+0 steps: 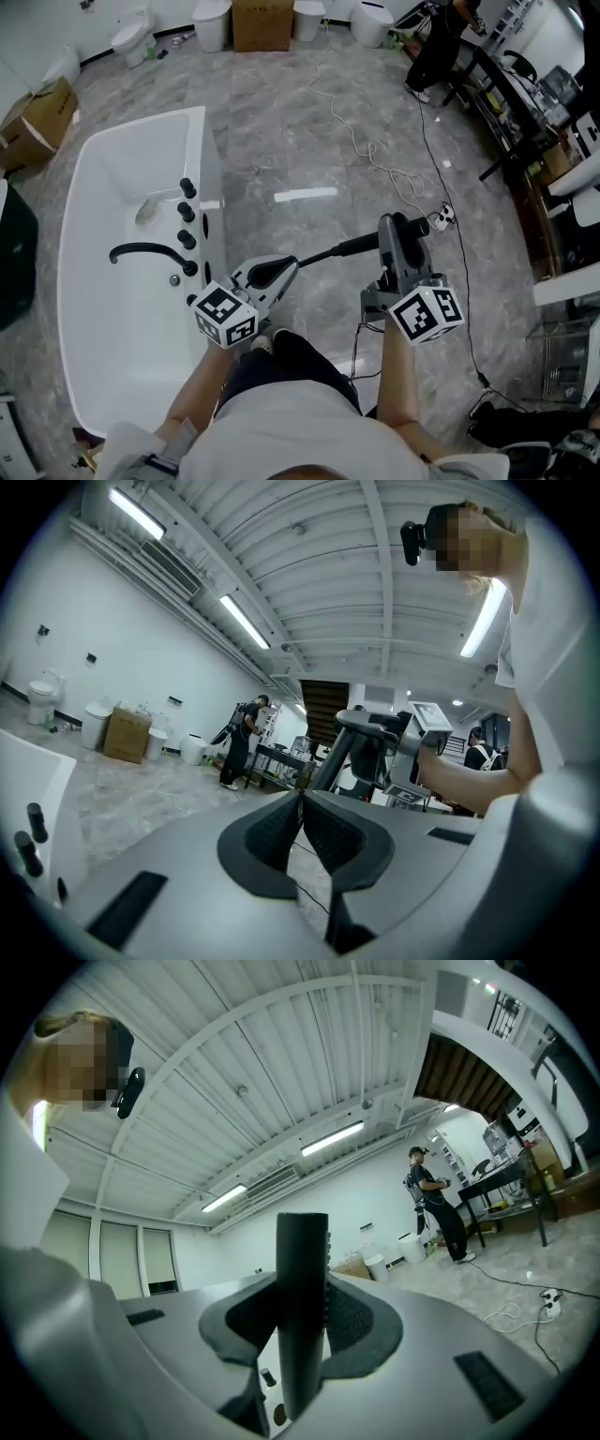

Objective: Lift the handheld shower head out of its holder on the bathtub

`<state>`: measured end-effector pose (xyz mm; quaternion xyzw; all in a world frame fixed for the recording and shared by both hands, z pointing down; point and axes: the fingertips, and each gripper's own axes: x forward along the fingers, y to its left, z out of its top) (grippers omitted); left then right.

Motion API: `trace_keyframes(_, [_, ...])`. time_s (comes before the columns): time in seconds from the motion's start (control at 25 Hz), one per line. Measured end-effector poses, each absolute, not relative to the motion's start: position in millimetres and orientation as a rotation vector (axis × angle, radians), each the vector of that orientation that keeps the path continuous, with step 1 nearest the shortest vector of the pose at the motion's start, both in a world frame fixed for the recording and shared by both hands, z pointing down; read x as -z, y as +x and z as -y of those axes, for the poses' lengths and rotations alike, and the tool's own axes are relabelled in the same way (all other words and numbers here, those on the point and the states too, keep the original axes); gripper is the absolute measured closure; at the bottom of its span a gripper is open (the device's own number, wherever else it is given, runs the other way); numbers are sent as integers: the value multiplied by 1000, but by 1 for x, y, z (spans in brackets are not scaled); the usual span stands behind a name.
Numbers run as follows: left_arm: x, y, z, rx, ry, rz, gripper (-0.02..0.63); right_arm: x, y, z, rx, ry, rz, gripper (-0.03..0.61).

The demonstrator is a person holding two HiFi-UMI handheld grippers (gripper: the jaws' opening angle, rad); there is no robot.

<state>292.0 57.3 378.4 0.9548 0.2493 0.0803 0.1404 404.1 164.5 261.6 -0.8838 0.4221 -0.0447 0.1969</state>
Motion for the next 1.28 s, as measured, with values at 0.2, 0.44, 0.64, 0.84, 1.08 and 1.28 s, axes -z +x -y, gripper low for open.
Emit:
trace_keyframes(0.2, [-376, 301, -77, -219, 2743, -798, 594, -260, 411, -199, 96, -2502, -1081, 456])
trace_keyframes(0.44, [-376, 307, -99, -232, 2722, -871, 594, -267, 413, -244, 105, -2540, -952, 455])
trace_keyframes(0.64, [-376, 305, -112, -226, 2709, -903, 594, -280, 404, -262, 139, -2555, -898, 455])
trace_keyframes(0.84, [-372, 301, -121, -224, 2699, -915, 594, -279, 399, -264, 138, -2560, -903, 455])
trace_keyframes(1.08, [-373, 294, -128, -224, 2688, -915, 594, -275, 393, -265, 124, -2559, -926, 454])
trace_keyframes(1.28, [-380, 289, -134, -234, 2679, -912, 594, -281, 389, -267, 134, -2564, -930, 454])
